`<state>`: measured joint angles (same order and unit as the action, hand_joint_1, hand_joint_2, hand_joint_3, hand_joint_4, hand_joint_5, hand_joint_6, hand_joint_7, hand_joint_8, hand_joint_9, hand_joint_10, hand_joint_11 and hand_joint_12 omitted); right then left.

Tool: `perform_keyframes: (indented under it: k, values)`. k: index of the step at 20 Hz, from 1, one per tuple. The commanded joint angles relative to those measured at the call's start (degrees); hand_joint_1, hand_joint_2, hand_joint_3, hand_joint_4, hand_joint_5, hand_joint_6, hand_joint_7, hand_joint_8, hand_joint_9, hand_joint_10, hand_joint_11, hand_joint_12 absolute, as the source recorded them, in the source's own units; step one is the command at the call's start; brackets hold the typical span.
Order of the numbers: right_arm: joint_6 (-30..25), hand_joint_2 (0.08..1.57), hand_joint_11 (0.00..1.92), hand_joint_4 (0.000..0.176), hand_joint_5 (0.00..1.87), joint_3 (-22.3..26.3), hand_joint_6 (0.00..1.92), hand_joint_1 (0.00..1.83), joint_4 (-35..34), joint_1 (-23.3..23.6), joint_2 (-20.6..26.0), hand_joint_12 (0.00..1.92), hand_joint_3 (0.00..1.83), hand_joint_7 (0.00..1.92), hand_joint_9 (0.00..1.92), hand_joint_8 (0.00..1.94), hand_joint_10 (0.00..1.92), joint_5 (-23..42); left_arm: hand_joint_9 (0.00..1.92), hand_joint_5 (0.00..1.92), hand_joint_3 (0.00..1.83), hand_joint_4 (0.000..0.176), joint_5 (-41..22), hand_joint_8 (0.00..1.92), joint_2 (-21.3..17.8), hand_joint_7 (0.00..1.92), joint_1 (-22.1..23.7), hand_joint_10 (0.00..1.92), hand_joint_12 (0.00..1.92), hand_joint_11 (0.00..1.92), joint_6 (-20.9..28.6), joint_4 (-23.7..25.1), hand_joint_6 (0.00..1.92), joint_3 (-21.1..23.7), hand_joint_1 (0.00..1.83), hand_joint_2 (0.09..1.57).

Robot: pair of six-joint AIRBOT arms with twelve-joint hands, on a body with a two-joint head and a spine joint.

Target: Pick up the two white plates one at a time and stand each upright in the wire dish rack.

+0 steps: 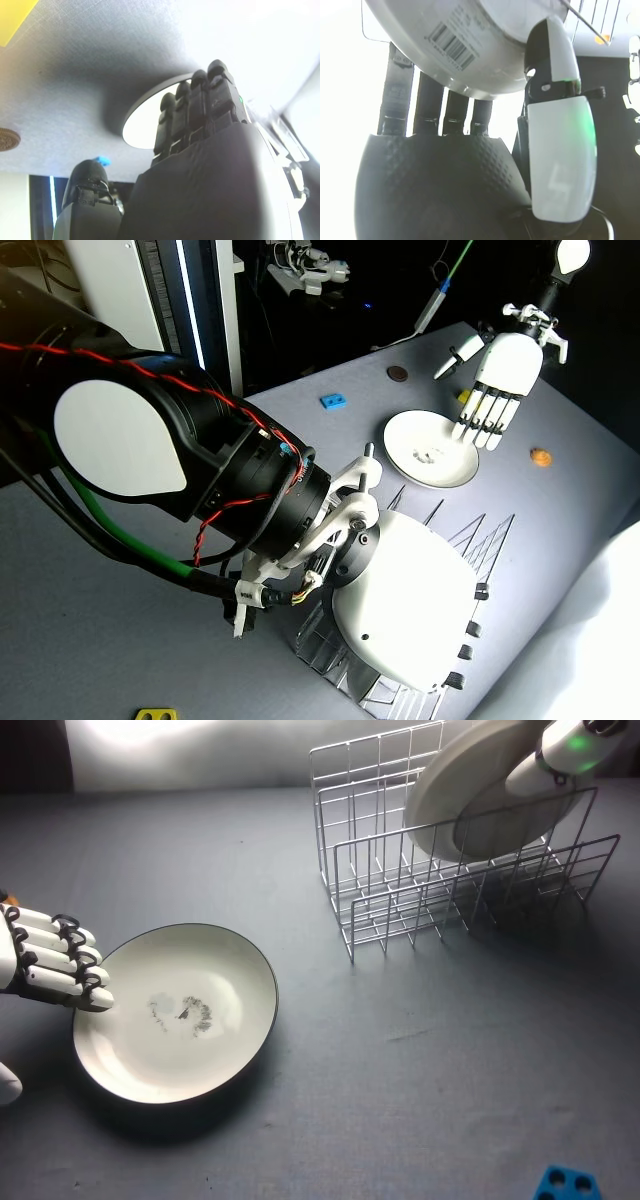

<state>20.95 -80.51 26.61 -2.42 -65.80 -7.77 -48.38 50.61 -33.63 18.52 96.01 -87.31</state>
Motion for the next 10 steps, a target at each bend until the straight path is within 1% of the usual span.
perform_keyframes:
  k: [1,2,3,4,5,6,7,8,9,10]
  values:
    - [0.3,1.13,0.74,0.007,0.96,-0.2,1.09,1.21,0.3,1.2,0.5,1.01,0.0,0.96,1.12,0.94,0.01,6.7,0.05,0.09,0.0,0.0,-0.9,0.0,-0.1,0.09,0.5,0.0,0.0,0.0,0.3,-2.4,0.0,0.1,0.0,1.11]
    - [0.5,1.13,0.7,0.009,0.96,-0.2,1.09,1.21,0.3,1.2,0.5,1.05,0.0,0.96,1.11,0.95,0.01,6.8,0.05,0.09,0.0,0.0,-0.9,0.0,-0.1,0.09,0.5,0.0,0.0,0.0,0.3,-2.4,0.0,0.1,0.0,1.12]
    - [0.6,1.14,0.67,0.005,0.95,-0.2,1.11,1.21,0.3,1.2,0.5,1.07,0.0,0.93,1.09,0.98,0.01,6.8,0.05,0.09,0.0,0.0,-0.9,0.0,-0.1,0.09,0.5,0.0,0.0,0.0,0.3,-2.4,0.0,0.1,0.0,1.11]
    - [0.6,1.14,0.68,0.0,0.93,-0.2,1.07,1.15,0.3,1.2,0.5,1.06,0.0,0.95,1.07,0.47,0.01,6.8,0.06,0.1,0.0,0.0,-0.9,0.0,-0.1,0.1,0.5,0.01,0.0,0.0,0.3,-2.4,0.0,0.1,0.0,1.11]
    - [0.6,1.17,0.63,0.0,0.87,-0.2,1.16,1.06,0.3,1.2,0.6,1.03,0.0,0.94,0.99,0.18,0.0,6.8,0.07,0.11,0.0,0.0,-0.9,0.01,-0.1,0.12,0.5,0.01,0.0,0.01,0.3,-2.4,0.01,0.1,0.0,1.11]
    - [0.7,1.13,0.64,0.0,0.82,-0.2,0.53,0.95,0.3,1.4,0.6,0.99,0.0,0.96,0.97,0.07,0.01,6.8,0.07,0.11,0.0,0.0,-0.9,0.01,-0.1,0.12,0.5,0.01,0.0,0.0,0.3,-2.3,0.01,0.1,0.0,1.11]
    - [0.7,1.09,0.64,0.0,0.87,-0.2,0.22,0.94,0.3,1.4,0.6,0.93,0.0,0.96,0.96,0.02,0.0,6.8,0.06,0.1,0.0,0.0,-0.9,0.0,-0.1,0.11,0.5,0.0,0.0,0.0,0.3,-2.3,0.0,0.1,0.0,1.12]
    - [0.7,1.09,0.6,0.0,0.88,-0.2,0.08,0.93,0.3,1.5,0.6,0.9,0.0,0.93,0.92,0.0,0.0,6.8,0.05,0.09,0.0,0.0,-0.9,0.0,-0.1,0.1,0.5,0.0,0.0,0.0,0.3,-2.3,0.0,0.1,0.0,1.12]
    - [0.7,1.06,0.63,0.0,0.91,-0.2,0.03,0.92,0.3,1.4,0.6,0.86,0.0,0.94,0.94,0.0,0.01,6.7,0.04,0.09,0.0,0.0,-0.9,0.0,-0.1,0.09,0.5,0.0,0.0,0.0,0.3,-2.3,0.0,0.1,0.0,1.12]
    - [0.7,1.05,0.63,0.0,0.89,-0.2,0.02,0.86,0.3,1.2,0.6,0.84,0.0,0.94,0.94,0.0,0.0,6.7,0.05,0.1,0.0,0.0,-0.9,0.0,-0.1,0.1,0.5,0.0,0.0,0.0,0.3,-2.3,0.01,0.1,0.0,1.12]
